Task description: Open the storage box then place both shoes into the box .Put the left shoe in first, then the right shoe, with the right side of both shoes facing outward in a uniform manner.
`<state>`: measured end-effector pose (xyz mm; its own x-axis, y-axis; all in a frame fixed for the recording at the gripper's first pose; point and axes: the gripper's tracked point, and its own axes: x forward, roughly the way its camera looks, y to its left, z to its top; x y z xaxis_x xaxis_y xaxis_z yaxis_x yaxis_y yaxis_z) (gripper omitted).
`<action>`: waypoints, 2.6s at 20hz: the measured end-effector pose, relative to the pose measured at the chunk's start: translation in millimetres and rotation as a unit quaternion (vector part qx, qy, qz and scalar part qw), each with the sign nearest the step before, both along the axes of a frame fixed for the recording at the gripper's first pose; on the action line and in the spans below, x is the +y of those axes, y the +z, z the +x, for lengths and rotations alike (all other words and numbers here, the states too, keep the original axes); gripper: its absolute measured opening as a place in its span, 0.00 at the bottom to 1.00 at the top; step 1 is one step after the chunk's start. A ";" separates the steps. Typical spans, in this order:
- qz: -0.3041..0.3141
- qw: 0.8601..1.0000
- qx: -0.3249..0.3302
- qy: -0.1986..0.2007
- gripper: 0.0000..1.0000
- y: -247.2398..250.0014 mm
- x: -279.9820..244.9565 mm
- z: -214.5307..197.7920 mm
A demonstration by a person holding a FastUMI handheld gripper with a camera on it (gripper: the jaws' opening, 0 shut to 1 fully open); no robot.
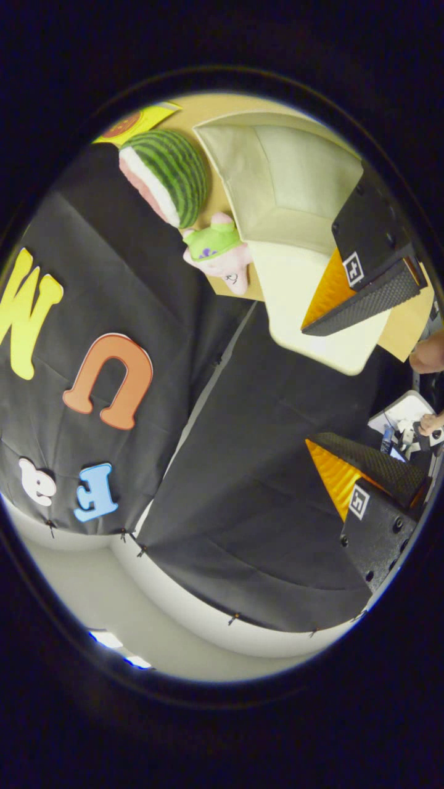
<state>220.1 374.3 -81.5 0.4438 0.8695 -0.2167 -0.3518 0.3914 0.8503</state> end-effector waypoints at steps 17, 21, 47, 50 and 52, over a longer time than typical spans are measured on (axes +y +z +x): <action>-0.376 0.925 0.022 -0.052 1.00 -130.0 -223.2 18.1; -0.469 0.878 0.070 -0.057 1.00 -177.2 -283.4 6.7; -0.331 0.895 0.276 -0.111 0.06 -285.1 -367.6 -30.1; -0.330 0.902 0.253 -0.114 0.06 -274.4 -364.1 -28.0; -0.321 0.909 0.243 -0.112 0.06 -263.4 -358.8 -27.0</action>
<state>193.2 15.6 -344.8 0.3109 0.3943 -0.8648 0.1539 0.8770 0.4552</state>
